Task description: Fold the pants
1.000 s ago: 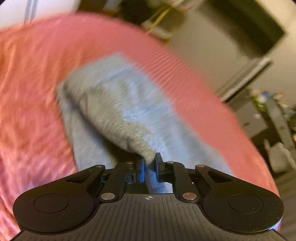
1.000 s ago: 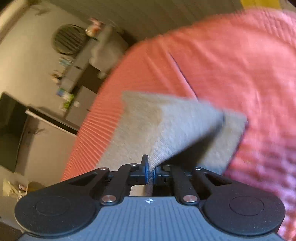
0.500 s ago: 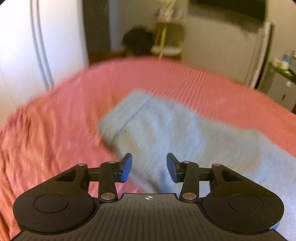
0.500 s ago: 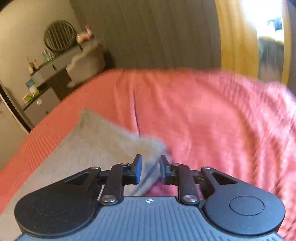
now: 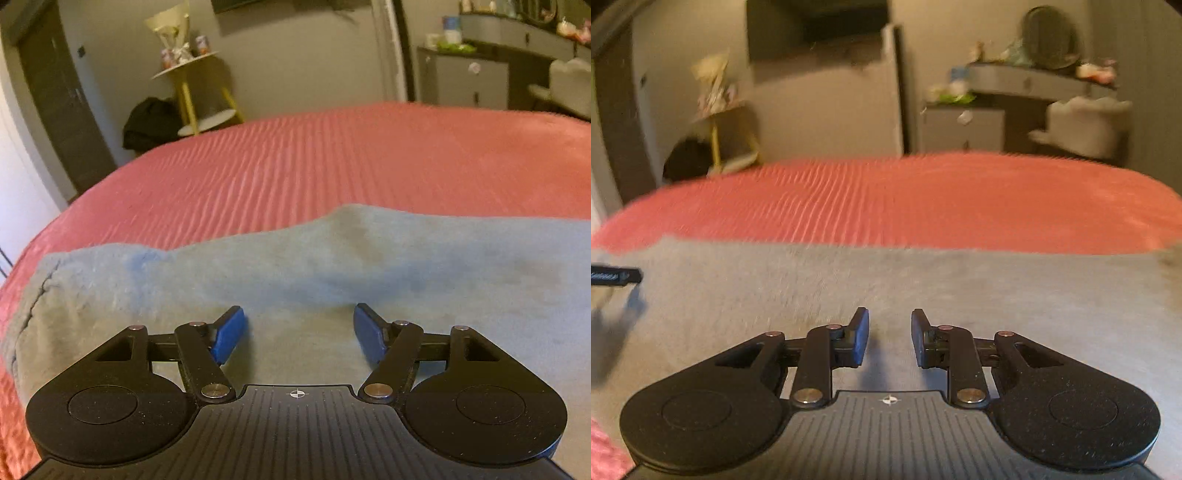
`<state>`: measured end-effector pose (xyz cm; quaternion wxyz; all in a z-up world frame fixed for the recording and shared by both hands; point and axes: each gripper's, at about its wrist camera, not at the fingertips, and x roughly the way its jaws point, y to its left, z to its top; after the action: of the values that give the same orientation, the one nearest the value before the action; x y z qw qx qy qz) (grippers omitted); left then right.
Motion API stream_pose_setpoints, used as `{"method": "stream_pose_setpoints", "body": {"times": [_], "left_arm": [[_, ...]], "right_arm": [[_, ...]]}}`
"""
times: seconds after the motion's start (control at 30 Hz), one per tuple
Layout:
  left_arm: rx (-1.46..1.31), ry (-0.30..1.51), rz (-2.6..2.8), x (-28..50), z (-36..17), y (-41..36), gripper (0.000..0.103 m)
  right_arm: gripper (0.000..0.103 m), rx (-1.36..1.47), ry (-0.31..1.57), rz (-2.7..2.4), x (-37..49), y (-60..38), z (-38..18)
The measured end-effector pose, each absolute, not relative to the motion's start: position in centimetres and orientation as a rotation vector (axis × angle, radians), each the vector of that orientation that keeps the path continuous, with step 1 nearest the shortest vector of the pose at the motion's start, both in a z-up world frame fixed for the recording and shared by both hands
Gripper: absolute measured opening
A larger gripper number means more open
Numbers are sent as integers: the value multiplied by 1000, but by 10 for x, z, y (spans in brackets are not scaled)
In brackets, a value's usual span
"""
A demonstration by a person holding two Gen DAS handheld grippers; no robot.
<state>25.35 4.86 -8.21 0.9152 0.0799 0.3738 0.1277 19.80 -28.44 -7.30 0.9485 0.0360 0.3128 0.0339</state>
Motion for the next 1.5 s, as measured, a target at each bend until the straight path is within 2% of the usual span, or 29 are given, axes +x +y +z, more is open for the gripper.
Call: {"method": "stream_pose_setpoints", "body": {"times": [0.03,0.1,0.17,0.2,0.23,0.3,0.4,0.53,0.7,0.93,1.0,1.27,1.3,1.33,1.5], "left_arm": [[169,758,263,253,-84,58,82],[207,772,314,253,-81,74,81],[213,824,407,252,-73,91,74],[197,868,447,246,-65,102,65],[181,891,457,239,-57,109,63],[144,884,463,208,-29,116,64],[112,816,439,163,9,110,80],[-9,772,384,110,27,98,80],[-114,799,288,57,39,72,77],[-140,682,188,42,88,44,81],[-125,680,185,49,84,42,81],[-55,776,213,77,30,36,80],[-55,782,209,79,25,36,80],[-57,782,208,78,24,33,80],[-71,805,196,88,7,25,80]], "right_arm": [[23,67,644,84,202,-292,-78],[23,71,627,93,199,-312,-78],[23,89,646,-13,192,-343,-74],[23,160,665,-68,185,-369,-72],[23,230,680,-124,176,-393,-70],[24,364,709,-319,148,-437,-63],[24,640,658,-528,80,-497,-56],[24,896,550,-603,-11,-543,-65],[24,1059,522,-519,-75,-532,-81],[51,1212,419,-430,-95,-538,-76],[55,1229,403,-430,-86,-546,-76],[54,1283,433,-452,-41,-565,-113],[52,1297,428,-449,-36,-566,-118],[45,1306,418,-433,-29,-567,-121],[44,1317,432,-435,-4,-572,-132]]}}
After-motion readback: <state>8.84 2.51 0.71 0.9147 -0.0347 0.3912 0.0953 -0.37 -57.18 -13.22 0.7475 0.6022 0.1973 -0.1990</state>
